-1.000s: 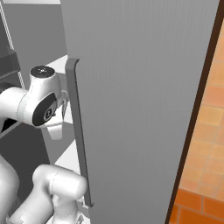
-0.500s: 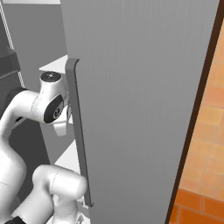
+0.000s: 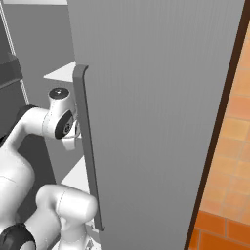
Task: Take the meat container that has the chicken drumstick and place it on the second highest rack of the freezer. Then take the vegetable container that has the mushroom and onion and place it on the highest rack of the freezer.
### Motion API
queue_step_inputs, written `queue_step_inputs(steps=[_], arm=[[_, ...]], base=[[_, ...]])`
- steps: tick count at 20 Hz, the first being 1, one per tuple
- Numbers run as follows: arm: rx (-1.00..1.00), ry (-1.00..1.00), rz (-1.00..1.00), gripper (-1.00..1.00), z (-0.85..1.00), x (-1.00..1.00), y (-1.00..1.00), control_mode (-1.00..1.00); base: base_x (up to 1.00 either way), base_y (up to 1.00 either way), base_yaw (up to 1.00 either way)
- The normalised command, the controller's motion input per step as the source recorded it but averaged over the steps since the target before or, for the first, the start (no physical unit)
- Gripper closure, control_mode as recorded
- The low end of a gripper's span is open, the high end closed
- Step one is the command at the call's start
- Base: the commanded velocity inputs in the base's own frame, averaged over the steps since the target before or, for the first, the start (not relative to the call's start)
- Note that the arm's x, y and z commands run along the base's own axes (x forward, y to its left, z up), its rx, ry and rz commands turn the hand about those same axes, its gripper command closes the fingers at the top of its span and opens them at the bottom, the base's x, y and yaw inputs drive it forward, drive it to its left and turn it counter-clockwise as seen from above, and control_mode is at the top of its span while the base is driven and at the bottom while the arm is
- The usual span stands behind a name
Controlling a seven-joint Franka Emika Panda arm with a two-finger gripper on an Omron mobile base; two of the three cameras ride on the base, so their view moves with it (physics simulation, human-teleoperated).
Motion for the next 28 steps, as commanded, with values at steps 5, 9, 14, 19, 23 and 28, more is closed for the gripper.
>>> queue_step_inputs(steps=[5, 9, 14, 19, 23, 28], arm=[[0.0, 0.0, -0.1, 1.0, -0.26, 0.7, 0.06, -1.0], [0.01, 0.03, -0.02, 1.0, -0.26, 0.72, 0.0, -1.0], [0.0, 0.01, 0.0, 1.0, -0.4, 0.51, 0.0, -1.0], [0.0, 0.0, 0.0, 1.0, -0.43, 0.44, 0.0, -1.0], [0.0, 0.0, -0.01, 1.0, -0.32, 0.65, 0.0, -1.0], [0.0, 0.0, -0.03, 1.0, -0.25, 0.69, 0.0, -1.0]], base=[[0.0, 0.0, 0.0], [0.0, 0.0, 0.0], [0.0, 0.0, 0.0], [0.0, 0.0, 0.0], [0.0, 0.0, 0.0], [0.0, 0.0, 0.0]])
